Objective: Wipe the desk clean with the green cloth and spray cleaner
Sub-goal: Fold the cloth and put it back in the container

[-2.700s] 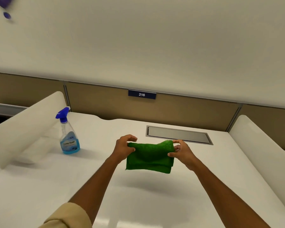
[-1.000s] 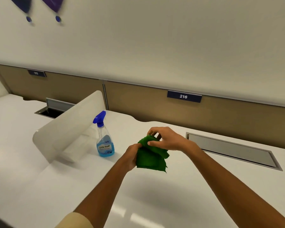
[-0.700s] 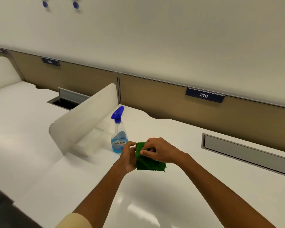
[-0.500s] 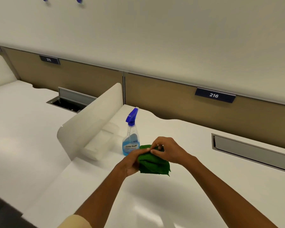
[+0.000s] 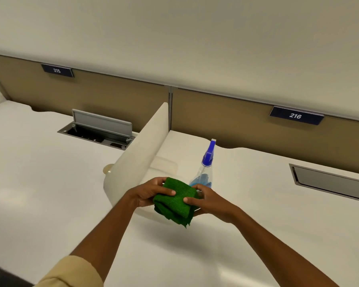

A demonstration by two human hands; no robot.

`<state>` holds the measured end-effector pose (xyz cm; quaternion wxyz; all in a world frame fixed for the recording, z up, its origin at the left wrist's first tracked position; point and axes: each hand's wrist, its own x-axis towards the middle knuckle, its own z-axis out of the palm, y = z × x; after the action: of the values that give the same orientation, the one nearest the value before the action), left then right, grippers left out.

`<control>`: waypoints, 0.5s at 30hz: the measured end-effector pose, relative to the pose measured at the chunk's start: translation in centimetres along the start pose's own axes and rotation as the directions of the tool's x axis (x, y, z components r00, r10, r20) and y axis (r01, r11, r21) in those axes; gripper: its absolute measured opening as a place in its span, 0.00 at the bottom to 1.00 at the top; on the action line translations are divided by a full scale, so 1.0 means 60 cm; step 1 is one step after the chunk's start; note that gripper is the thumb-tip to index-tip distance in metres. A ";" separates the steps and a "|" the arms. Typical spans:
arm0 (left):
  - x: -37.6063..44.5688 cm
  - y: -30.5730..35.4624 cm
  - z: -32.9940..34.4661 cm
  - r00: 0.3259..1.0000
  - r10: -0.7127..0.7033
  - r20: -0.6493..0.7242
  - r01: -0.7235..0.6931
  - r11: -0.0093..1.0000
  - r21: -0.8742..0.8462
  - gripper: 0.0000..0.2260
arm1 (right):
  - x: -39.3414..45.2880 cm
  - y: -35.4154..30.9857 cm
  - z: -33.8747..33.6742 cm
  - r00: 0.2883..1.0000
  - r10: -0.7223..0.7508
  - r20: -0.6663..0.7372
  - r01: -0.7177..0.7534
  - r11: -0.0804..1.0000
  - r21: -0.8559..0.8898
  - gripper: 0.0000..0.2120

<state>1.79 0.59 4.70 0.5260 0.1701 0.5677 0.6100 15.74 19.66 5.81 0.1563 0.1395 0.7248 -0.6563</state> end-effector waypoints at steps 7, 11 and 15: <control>-0.013 0.057 -0.105 0.948 0.047 -0.315 -0.014 0.994 0.105 0.31 | 0.111 -0.029 0.082 0.978 -0.009 -0.210 0.037 0.991 0.132 0.22; 0.006 0.070 -0.137 0.826 0.144 -0.544 0.073 0.932 0.356 0.24 | 0.174 -0.049 0.091 0.951 0.039 -0.307 -0.006 0.994 0.107 0.20; 0.031 0.069 -0.149 0.730 0.247 -0.637 0.197 0.817 0.542 0.21 | 0.214 -0.064 0.097 0.923 0.068 -0.380 -0.085 0.996 -0.028 0.20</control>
<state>-7.98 -1.64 4.95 0.1943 0.0927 0.8743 0.4351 2.71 13.47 3.53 0.0421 0.2881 0.7497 -0.5943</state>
